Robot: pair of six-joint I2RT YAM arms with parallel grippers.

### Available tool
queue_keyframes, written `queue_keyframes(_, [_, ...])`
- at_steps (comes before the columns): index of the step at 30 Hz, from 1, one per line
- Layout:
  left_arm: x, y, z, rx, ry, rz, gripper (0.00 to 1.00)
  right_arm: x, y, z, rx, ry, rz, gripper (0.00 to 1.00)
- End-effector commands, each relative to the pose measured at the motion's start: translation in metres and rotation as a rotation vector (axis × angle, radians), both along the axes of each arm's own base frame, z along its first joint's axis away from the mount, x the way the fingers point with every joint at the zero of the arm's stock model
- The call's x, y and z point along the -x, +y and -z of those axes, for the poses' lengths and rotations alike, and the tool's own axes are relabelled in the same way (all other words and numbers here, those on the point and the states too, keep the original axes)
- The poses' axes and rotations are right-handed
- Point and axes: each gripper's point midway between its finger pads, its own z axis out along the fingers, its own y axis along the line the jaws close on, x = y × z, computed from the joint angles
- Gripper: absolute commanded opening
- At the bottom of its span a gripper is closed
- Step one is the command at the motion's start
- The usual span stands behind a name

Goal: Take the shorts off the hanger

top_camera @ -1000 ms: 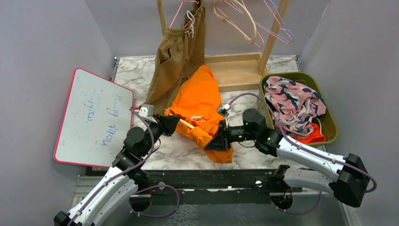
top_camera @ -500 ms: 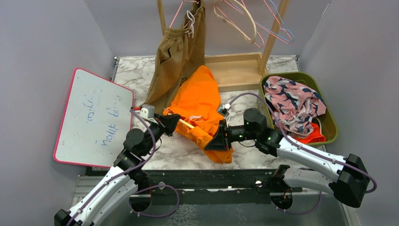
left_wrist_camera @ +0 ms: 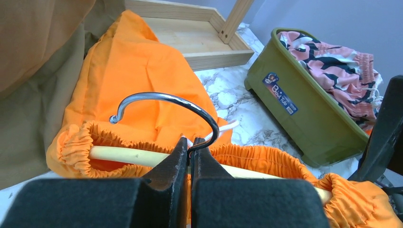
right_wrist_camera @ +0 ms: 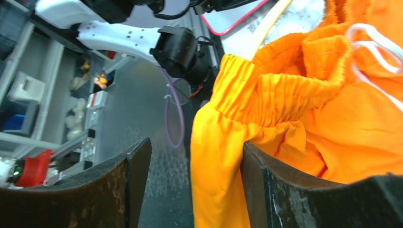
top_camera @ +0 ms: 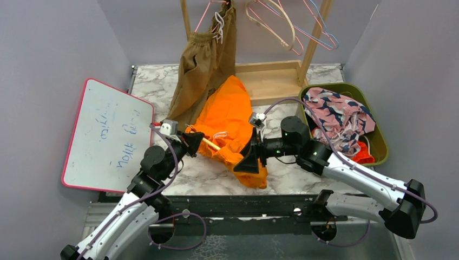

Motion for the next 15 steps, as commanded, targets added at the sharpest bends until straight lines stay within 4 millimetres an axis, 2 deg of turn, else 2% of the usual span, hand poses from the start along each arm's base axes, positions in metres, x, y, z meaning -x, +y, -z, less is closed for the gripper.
queue_keyframes(1, [-0.002,0.005,-0.03,-0.004,-0.002,-0.026,0.0,-0.017,-0.01,-0.008,0.082,-0.101,0.095,0.72])
queue_keyframes(4, [-0.005,0.002,-0.027,-0.029,0.039,-0.022,0.0,-0.022,-0.01,-0.012,0.115,-0.115,0.104,0.73])
queue_keyframes(7, [-0.007,-0.005,-0.025,-0.046,0.07,0.004,0.0,-0.03,0.0,-0.013,0.132,-0.107,0.107,0.73])
queue_keyframes(13, [-0.011,-0.012,-0.013,-0.076,0.13,0.023,0.0,-0.054,0.022,-0.005,0.179,-0.113,0.165,0.51])
queue_keyframes(15, [-0.01,-0.01,-0.012,-0.079,0.134,0.018,0.0,-0.056,0.024,0.0,0.197,-0.107,0.164,0.5])
